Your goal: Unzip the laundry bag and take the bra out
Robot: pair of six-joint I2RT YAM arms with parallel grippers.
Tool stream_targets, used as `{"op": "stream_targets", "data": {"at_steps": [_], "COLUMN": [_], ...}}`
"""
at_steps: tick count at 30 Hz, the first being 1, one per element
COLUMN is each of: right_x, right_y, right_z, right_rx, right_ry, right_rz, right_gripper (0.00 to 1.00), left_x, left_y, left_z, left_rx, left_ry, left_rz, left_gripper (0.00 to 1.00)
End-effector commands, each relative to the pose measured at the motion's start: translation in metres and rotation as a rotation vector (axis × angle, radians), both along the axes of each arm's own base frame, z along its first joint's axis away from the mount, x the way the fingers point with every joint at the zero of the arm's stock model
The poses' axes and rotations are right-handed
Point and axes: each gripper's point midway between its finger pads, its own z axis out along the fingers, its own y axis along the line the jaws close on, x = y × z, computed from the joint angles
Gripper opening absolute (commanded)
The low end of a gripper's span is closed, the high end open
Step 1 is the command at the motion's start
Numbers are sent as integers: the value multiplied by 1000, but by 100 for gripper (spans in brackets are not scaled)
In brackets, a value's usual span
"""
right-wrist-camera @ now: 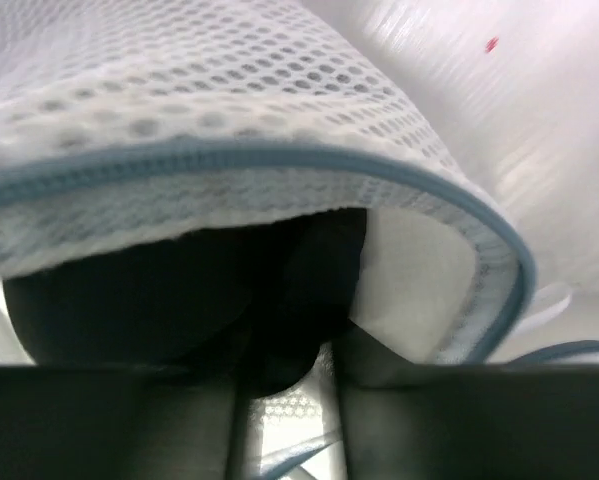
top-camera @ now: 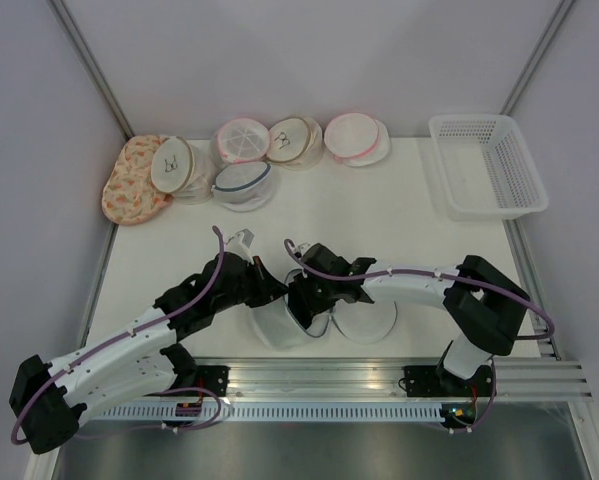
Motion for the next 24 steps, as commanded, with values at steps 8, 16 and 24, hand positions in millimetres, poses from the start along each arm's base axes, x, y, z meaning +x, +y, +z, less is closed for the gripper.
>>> {"op": "stream_targets", "data": {"at_steps": [8, 16, 24], "right_x": [-3, -3, 51], "right_y": [19, -5, -76], "right_z": [55, 140, 211], "right_rx": [149, 253, 137], "right_ry": [-63, -219, -482], "right_rz": [48, 27, -336], "right_gripper": [0, 1, 0], "left_x": [-1, -1, -3], "left_y": [-3, -1, 0], "left_z": [9, 5, 3], "left_rx": [-44, -41, -39], "left_ry": [-14, -6, -2], "left_rz": [8, 12, 11], "left_gripper": [2, 2, 2]}}
